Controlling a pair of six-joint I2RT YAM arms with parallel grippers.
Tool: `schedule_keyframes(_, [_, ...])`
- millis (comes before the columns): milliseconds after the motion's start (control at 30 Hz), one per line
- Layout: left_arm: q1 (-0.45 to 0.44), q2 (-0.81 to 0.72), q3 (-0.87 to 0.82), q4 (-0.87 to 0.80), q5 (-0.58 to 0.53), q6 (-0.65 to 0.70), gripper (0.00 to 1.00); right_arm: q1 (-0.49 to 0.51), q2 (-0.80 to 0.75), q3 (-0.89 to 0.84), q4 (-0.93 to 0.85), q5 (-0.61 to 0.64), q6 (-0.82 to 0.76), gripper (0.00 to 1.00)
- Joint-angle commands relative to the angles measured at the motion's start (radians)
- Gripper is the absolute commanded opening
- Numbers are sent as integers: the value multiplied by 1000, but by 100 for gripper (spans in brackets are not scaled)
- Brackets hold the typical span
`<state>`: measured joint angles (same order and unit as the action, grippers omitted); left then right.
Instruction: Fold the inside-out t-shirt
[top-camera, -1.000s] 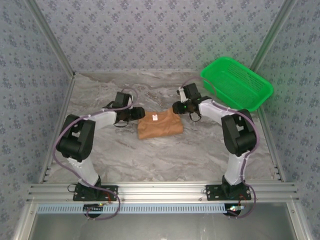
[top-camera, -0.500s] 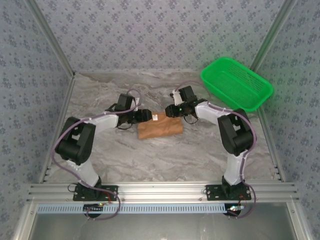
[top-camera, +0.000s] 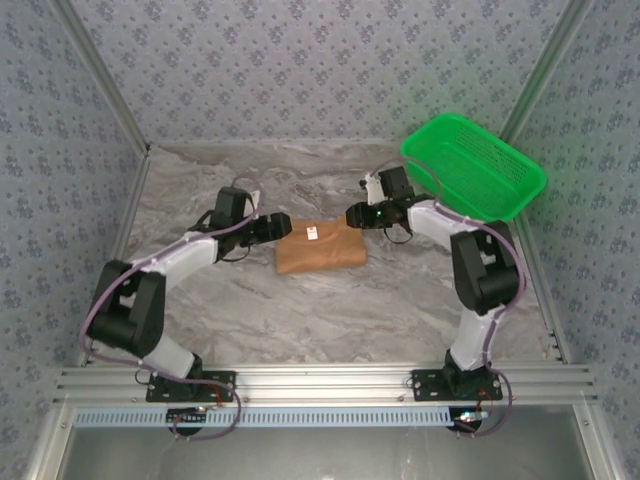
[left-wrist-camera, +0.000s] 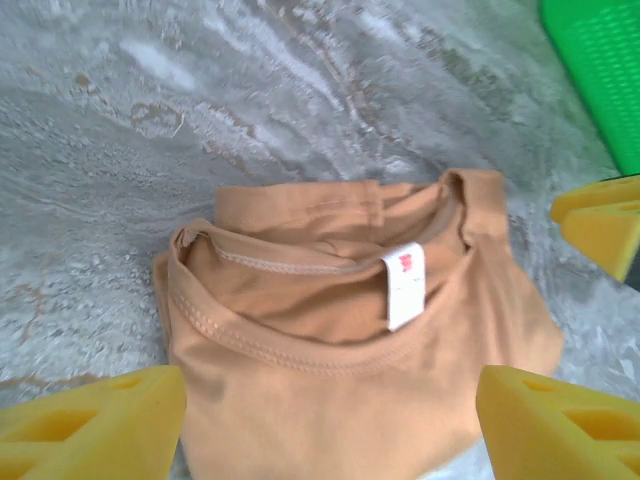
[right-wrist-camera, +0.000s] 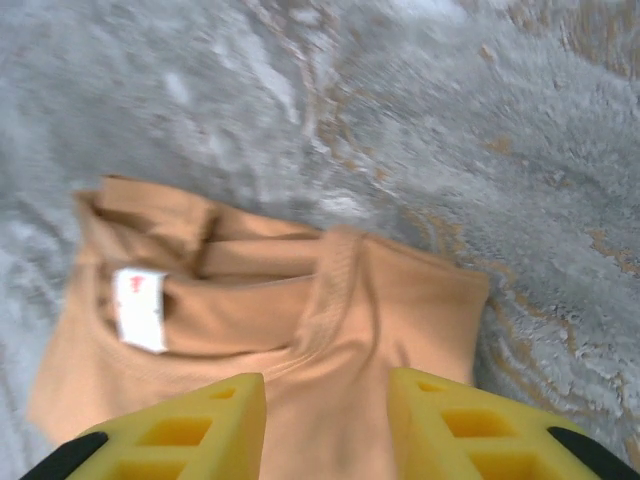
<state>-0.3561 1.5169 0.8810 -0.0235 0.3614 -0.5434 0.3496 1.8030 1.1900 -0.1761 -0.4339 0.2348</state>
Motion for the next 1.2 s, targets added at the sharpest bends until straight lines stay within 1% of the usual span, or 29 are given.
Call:
schedule_keyframes(0, [21,33,-40,-87,51,-5,79,30,-49,-52,-33,8,-3,40])
schedule_keyframes(100, [23,95,-20,-84,100,-4,80,64,-33,-55,-59,53,20,40])
schedule_keyframes(167, [22,147,1,-72,136,-2,80,68,-17,-66,-47,63,53,41])
schedule_keyframes(433, [10,260,14,1,205,-14,79,92,73,-90,7,56,110,38])
schedule_keyframes(533, [-8,291,7,66,247,-39,76,94,83,-114,33,57,134,37])
schedule_keyframes(667, [-42,328,26,109,253,-44,68,103,76,-131,50,58,154,36])
schedule_keyframes(767, [-56,353,54,129,258,-45,59,106,70,-133,50,61,158,36])
schedule_keyframes(933, [-61,371,66,196,253,-58,41,107,69,-130,47,57,158,35])
schedule_keyframes(1067, [-56,373,91,207,241,-36,19,105,58,-110,31,47,155,35])
schedule_keyframes(1133, [-46,374,121,169,238,-8,2,100,35,-93,16,45,145,36])
schedule_keyframes(1167, [-34,371,142,134,234,13,0,96,18,-84,7,46,135,38])
